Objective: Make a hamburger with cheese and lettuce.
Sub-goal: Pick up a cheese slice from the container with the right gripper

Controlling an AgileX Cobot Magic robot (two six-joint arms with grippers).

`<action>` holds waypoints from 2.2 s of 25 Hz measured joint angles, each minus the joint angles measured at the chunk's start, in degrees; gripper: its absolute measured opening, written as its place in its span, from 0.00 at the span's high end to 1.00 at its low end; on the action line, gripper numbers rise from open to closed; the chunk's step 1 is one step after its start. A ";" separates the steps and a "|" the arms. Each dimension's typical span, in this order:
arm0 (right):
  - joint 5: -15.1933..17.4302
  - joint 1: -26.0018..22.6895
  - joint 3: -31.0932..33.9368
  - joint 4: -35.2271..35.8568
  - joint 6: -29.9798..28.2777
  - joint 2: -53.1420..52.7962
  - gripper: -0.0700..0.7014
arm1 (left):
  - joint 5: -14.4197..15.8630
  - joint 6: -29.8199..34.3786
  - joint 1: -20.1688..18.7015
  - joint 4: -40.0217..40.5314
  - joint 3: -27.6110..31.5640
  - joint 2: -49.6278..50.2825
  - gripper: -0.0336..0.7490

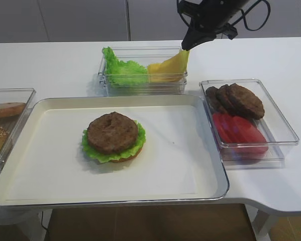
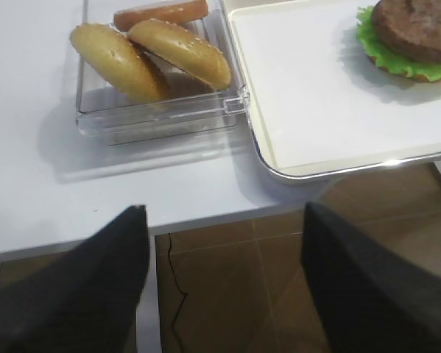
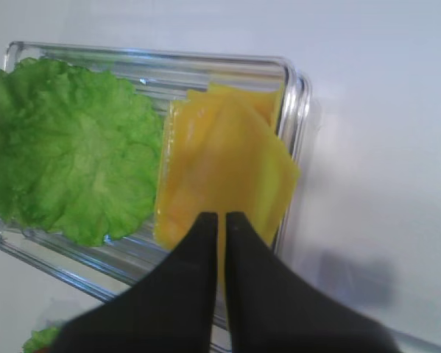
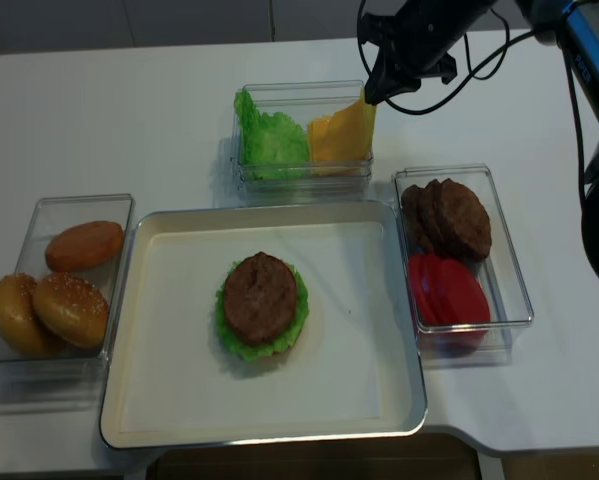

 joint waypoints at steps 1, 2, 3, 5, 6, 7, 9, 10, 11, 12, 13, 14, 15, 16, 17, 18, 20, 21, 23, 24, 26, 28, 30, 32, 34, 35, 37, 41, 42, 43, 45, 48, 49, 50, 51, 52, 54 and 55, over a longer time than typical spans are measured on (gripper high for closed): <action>0.00 0.00 0.00 0.00 0.00 0.00 0.85 | 0.00 0.00 0.00 0.00 0.00 0.00 0.34; 0.00 0.00 0.00 0.00 0.00 0.00 0.85 | 0.00 0.00 0.00 0.00 0.00 0.00 0.34; 0.00 0.00 0.00 0.00 0.00 0.00 0.85 | 0.00 0.00 0.00 0.00 0.00 0.00 0.34; -0.48 0.00 0.00 -0.16 0.00 0.00 0.84 | 0.00 0.00 0.00 0.00 0.00 0.00 0.34; -0.92 0.00 0.00 -0.54 0.00 -0.13 0.83 | 0.00 0.00 0.00 0.00 0.00 0.00 0.34; -1.63 0.00 0.00 -0.76 0.00 -0.39 0.80 | 0.00 0.00 0.00 0.00 0.00 0.00 0.34; -3.04 0.00 0.00 -1.15 0.00 -0.51 0.74 | 0.00 0.00 0.00 0.00 0.00 0.00 0.34; -3.85 0.00 0.00 -1.40 0.00 -0.51 0.69 | 0.00 0.00 0.00 0.00 0.00 0.00 0.34; -4.77 0.00 0.00 -1.64 0.12 -0.51 0.64 | 0.00 0.00 0.00 0.00 0.00 0.00 0.34; -5.67 0.00 0.00 -1.88 0.12 -0.51 0.60 | 0.00 0.00 0.00 0.00 0.00 0.00 0.34; -6.29 0.00 0.00 -1.99 0.12 -0.51 0.56 | 0.00 0.00 0.00 0.00 0.00 0.00 0.34; -6.99 0.00 0.00 -2.11 0.02 -0.51 0.52 | 0.00 0.00 0.00 0.00 0.00 0.00 0.34; -7.45 -0.10 0.00 -2.20 0.02 -0.51 0.50 | 0.00 0.00 0.00 0.00 0.00 0.00 0.34; -7.69 -0.10 0.00 -2.46 0.02 -0.51 0.49 | 0.00 0.00 0.00 0.00 0.00 0.00 0.34; -7.95 -0.10 0.00 -2.78 0.02 -0.51 0.48 | 0.00 0.00 0.00 0.00 0.00 0.00 0.34; -7.99 -0.10 0.00 -3.20 0.02 -0.51 0.47 | 0.00 0.00 0.00 0.00 0.00 0.00 0.34; -7.99 -0.10 0.00 -3.84 0.02 -0.51 0.47 | 0.00 0.00 0.00 0.00 0.00 0.00 0.34; -7.99 -0.10 0.00 -3.91 0.02 -0.51 0.47 | 0.00 0.00 0.00 0.00 0.00 0.00 0.34; -7.99 -0.10 0.00 -4.05 0.02 -0.51 0.47 | 0.00 0.00 0.00 0.00 0.00 0.00 0.34; -7.99 -0.10 0.00 -4.05 0.02 -0.26 0.47 | 0.00 0.00 0.00 0.00 0.00 0.00 0.34; -7.99 -0.10 0.00 -3.92 0.02 0.42 0.47 | 0.00 0.00 0.00 0.00 0.00 0.00 0.34; -8.09 -0.10 0.00 -3.79 0.02 1.34 0.47 | 0.00 0.00 0.00 0.00 0.00 0.00 0.34; -8.38 -0.10 0.00 -3.65 0.02 1.87 0.47 | 0.00 0.00 0.00 0.00 0.00 0.00 0.34; -8.63 -0.10 0.00 -3.57 0.02 2.22 0.47 | 0.00 0.00 0.00 0.00 0.00 0.00 0.34; -8.82 -0.10 0.00 -3.53 0.02 2.42 0.47 | 0.00 0.00 0.00 0.00 0.00 0.00 0.34; -8.91 -0.10 0.00 -3.53 0.02 2.55 0.47 | 0.00 0.00 0.00 0.00 0.00 0.00 0.34; -9.33 -0.10 0.00 -3.53 0.02 2.55 0.47 | 0.00 0.00 0.00 0.00 0.00 0.00 0.34; -9.45 -0.10 0.00 -3.44 -0.07 2.89 0.47 | 0.00 0.00 0.00 0.00 0.00 0.00 0.34; -9.45 -0.10 0.00 -3.44 -0.07 2.99 0.47 | 0.00 0.00 0.00 0.00 0.00 0.00 0.34; -9.45 -0.10 0.00 -3.13 -0.32 3.12 0.47 | 0.00 0.00 0.00 0.00 0.00 0.00 0.34; -9.45 -0.10 0.00 -2.71 -0.66 3.12 0.47 | 0.00 0.00 0.00 0.00 0.00 0.00 0.34; -9.45 -0.10 0.00 -2.32 -0.79 3.12 0.47 | 0.00 0.00 0.00 0.00 0.00 0.00 0.34; -9.45 -0.10 0.00 -2.29 -0.79 3.12 0.47 | 0.00 0.00 0.00 0.00 0.00 0.00 0.34; -9.22 -0.10 0.00 -2.20 -0.79 3.12 0.47 | 0.00 0.00 0.00 0.00 0.00 0.00 0.34; -8.96 -0.10 0.00 -2.09 -0.79 3.24 0.47 | 0.00 0.00 0.00 0.00 0.00 0.00 0.34; -8.73 -0.10 0.00 -2.09 -0.79 3.36 0.47 | 0.00 0.00 0.00 0.00 0.00 0.00 0.34; -8.59 -0.10 0.00 -1.76 -0.79 3.83 0.47 | 0.00 0.00 0.00 0.00 0.00 0.00 0.34; -8.59 -0.10 0.00 -1.56 -0.87 4.04 0.47 | 0.00 0.00 0.00 0.00 0.00 0.00 0.34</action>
